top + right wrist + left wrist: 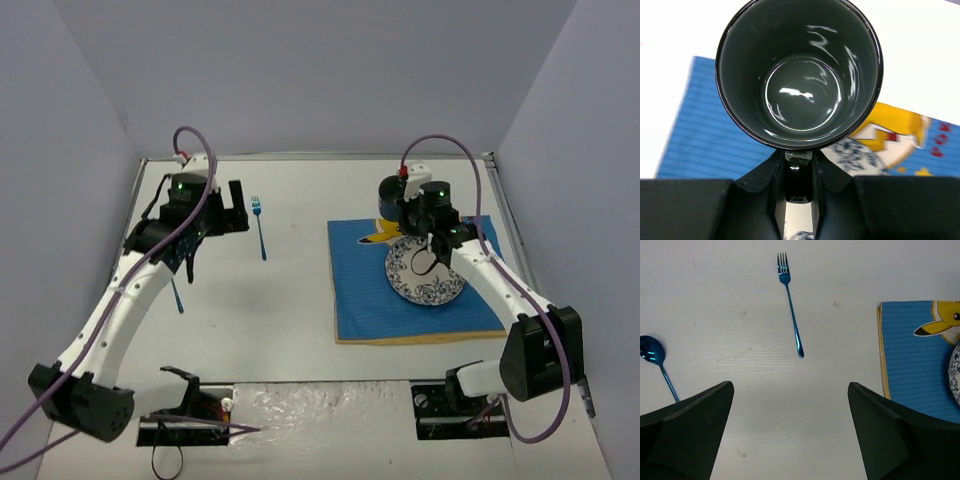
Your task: Set the dinner table for one person
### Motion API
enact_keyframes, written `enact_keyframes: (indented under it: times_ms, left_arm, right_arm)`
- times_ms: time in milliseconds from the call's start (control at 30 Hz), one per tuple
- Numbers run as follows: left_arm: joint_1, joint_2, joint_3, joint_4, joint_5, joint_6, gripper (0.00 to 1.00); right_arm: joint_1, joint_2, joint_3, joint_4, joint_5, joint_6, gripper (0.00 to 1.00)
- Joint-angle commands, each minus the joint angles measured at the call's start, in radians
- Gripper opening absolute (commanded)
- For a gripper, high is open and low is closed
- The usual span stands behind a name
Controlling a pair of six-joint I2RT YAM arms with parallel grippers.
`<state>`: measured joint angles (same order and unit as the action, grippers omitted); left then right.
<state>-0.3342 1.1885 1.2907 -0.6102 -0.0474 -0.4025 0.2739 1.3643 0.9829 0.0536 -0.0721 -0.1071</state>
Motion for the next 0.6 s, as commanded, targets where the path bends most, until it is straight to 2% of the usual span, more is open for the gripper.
enact_keyframes:
  times_ms: [0, 133, 400, 567]
  left_arm:
    - [0.044, -0.148, -0.1, -0.015, 0.047, 0.076, 0.95]
    - [0.064, -0.221, -0.213, 0.019, 0.076, 0.094, 0.95]
    - [0.069, -0.25, -0.256, -0.004, 0.108, 0.13, 0.96]
    - [0.069, -0.275, -0.271, -0.02, 0.057, 0.144, 0.96]
  right_arm:
    - [-0.156, -0.081, 0.044, 0.13, -0.1, -0.073, 0.0]
    - [-0.269, -0.091, 0.039, 0.14, -0.101, -0.113, 0.0]
    - [-0.432, -0.082, -0.017, 0.227, -0.123, -0.209, 0.0]
    - [-0.543, -0.02, 0.04, 0.187, -0.257, -0.248, 0.0]
